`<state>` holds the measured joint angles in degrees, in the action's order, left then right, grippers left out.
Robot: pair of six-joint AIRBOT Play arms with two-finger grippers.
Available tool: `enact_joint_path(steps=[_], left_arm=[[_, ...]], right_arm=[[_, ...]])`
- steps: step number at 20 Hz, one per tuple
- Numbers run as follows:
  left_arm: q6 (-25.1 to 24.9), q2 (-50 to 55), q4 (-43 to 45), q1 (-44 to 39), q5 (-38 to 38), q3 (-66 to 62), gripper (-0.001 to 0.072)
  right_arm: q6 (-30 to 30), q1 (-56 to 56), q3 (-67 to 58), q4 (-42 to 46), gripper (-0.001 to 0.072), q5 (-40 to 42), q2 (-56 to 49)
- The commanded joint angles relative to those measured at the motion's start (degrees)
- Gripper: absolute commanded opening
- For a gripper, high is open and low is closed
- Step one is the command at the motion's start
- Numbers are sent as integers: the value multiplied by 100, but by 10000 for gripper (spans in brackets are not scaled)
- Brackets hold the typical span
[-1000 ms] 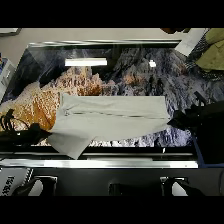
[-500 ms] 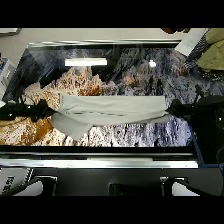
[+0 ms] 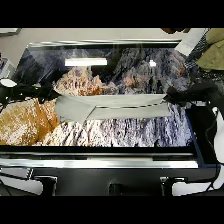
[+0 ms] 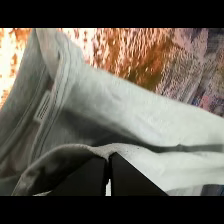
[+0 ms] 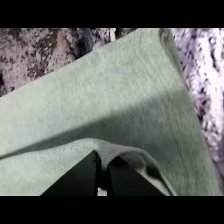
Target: Fold the clothes and pants, and hang the long-sleeved shirts on hangers.
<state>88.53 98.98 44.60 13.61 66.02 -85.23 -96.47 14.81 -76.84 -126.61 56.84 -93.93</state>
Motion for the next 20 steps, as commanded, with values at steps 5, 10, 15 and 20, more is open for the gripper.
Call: enact_joint_path(steps=[5, 10, 15, 20], left_arm=[[396, 1335, -175, -219, -17, -1458, 13], [557, 1679, -225, -243, -278, -1561, 14], [535, 1718, -247, -306, -160, -1657, 435], [470, 1414, -109, -94, 601, -2079, 487]], right_arm=[[809, -160, -332, 763, 32, -293, -376], [1056, -162, -332, 848, 33, -503, -400], [1064, -133, -369, 586, 423, -44, -358], [1290, 658, -879, 501, 561, 1073, -280]])
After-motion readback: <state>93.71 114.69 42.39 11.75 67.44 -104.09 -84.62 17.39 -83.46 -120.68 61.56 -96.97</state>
